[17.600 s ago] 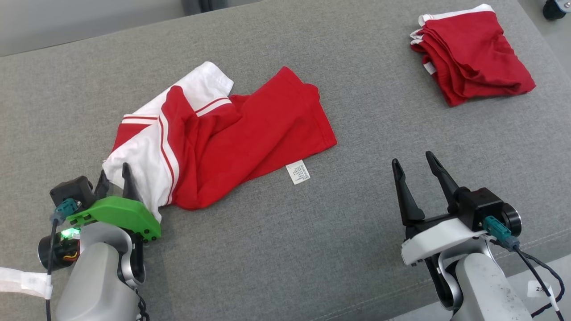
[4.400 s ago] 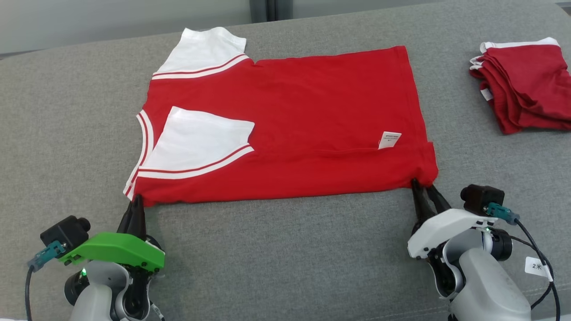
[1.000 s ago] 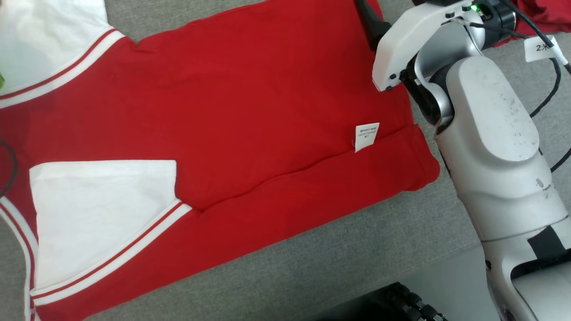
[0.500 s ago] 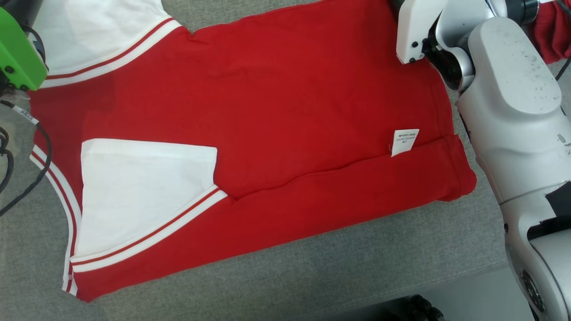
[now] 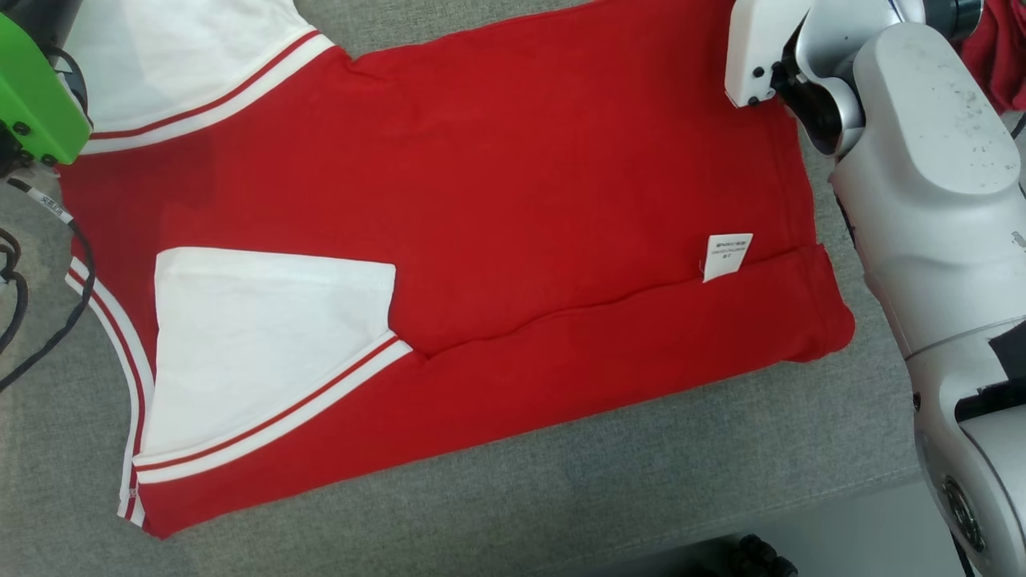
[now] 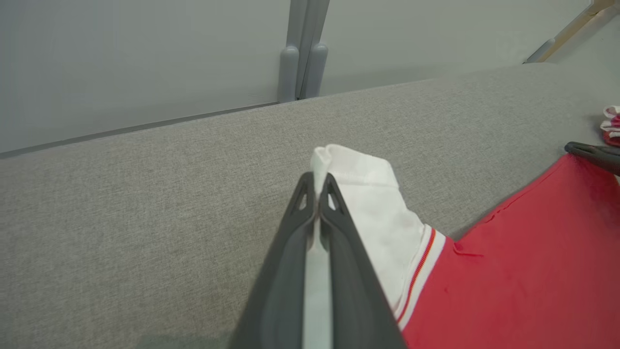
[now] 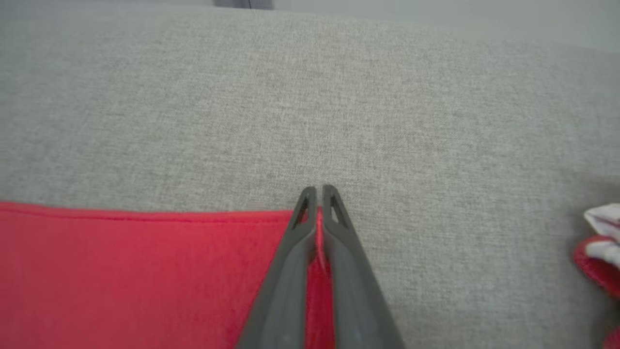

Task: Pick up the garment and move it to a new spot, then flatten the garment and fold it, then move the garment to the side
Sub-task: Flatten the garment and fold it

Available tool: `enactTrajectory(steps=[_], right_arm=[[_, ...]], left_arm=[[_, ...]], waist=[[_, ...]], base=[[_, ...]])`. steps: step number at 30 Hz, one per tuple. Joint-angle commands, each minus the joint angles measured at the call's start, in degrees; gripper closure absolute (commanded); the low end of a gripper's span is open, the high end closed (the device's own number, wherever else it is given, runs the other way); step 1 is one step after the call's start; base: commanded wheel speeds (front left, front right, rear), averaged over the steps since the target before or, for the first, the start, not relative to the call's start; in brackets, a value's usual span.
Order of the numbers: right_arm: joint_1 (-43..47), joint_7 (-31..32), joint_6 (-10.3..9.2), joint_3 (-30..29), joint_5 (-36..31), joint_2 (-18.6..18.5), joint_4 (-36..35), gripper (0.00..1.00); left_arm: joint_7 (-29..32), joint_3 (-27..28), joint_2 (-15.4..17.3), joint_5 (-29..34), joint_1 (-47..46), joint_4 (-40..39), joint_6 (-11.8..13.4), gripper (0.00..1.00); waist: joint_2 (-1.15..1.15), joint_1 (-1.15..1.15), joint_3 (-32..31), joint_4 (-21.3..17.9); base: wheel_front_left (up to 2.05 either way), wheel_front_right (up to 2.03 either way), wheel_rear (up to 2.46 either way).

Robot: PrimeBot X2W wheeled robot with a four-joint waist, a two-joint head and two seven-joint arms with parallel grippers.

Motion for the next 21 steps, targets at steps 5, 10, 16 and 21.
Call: enactTrajectory(steps=[5, 10, 16, 21], right_arm=[[1.0, -3.9, -0.11, 0.3, 1.0, 0.4, -1.9, 1.0], [4.5, -7.0, -0.11, 2.2, 3.1, -0.9, -5.4, 1.0], [10.5, -10.1, -0.11, 3.2, 5.0, -3.6, -11.4, 1.0], [16.9, -11.7, -0.1, 3.7, 6.5, -5.3, -16.6, 1.0]], left_arm=[[-2.2, 1.0, 0.8, -0.7, 0.9, -0.5, -0.3, 1.0], [-4.0, 1.5, 1.8, -2.1, 4.4, -4.0, -0.3, 1.0], [-6.3, 3.4, 3.3, -3.6, 12.1, -10.1, 0.0, 1.0], [-8.1, 4.0, 3.0, -4.4, 20.0, -14.8, 0.6, 1.0]], waist=[[0.0, 0.0, -1.6, -0.5], [0.0, 0.0, -3.7, -0.6], [0.0, 0.0, -7.1, -0.1], [0.0, 0.0, -10.6, 0.6]], base=[[0.0, 0.0, 0.0], [0.0, 0.0, 0.0], [0.0, 0.0, 0.0], [0.0, 0.0, 0.0]])
